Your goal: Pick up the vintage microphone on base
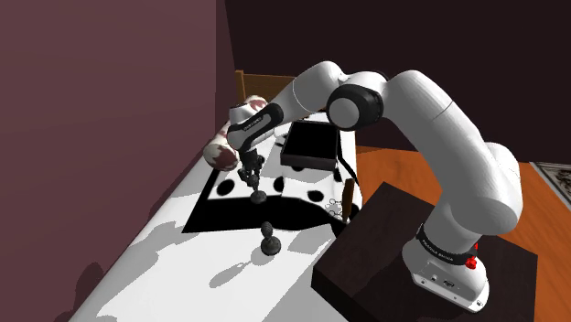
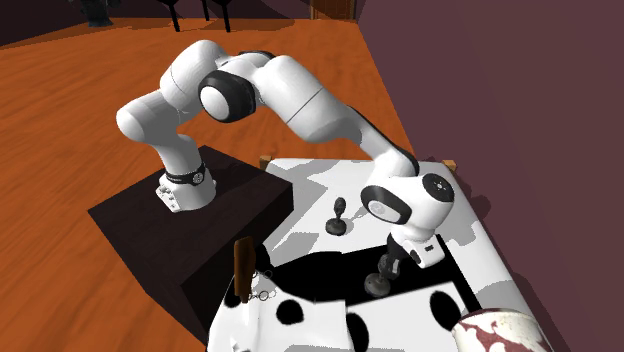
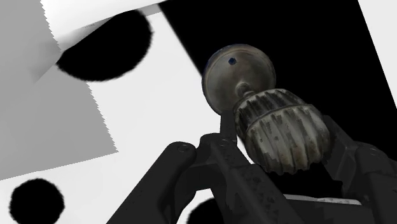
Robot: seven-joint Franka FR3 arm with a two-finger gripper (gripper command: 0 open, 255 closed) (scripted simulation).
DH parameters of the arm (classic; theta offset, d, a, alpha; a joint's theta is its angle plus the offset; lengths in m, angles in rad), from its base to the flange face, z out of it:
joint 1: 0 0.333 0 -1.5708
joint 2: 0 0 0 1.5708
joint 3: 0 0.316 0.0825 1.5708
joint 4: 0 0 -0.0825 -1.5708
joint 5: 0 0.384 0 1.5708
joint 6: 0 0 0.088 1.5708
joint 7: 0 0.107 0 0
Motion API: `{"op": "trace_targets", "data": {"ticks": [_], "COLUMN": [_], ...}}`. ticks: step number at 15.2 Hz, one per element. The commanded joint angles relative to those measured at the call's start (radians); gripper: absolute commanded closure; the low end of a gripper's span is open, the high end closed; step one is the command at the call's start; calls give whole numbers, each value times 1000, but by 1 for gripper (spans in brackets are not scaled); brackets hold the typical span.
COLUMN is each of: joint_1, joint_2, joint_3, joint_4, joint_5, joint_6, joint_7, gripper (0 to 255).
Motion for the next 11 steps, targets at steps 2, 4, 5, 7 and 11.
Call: {"op": "trace_targets", "data": {"ticks": [2, 4, 5, 7, 11], "joint_1": [0, 0, 0, 0, -1], "joint_2": [1, -19, -29, -48, -84], "joint_3": [1, 1, 1, 1, 1], "joint_4": [-1, -9, -12, -17, -24], "joint_5": [0, 0, 0, 0, 0], "joint_6": [0, -13, -20, -34, -63], "joint_7": [0, 1, 1, 2, 5], "gripper": [255, 255, 255, 255, 255]}}
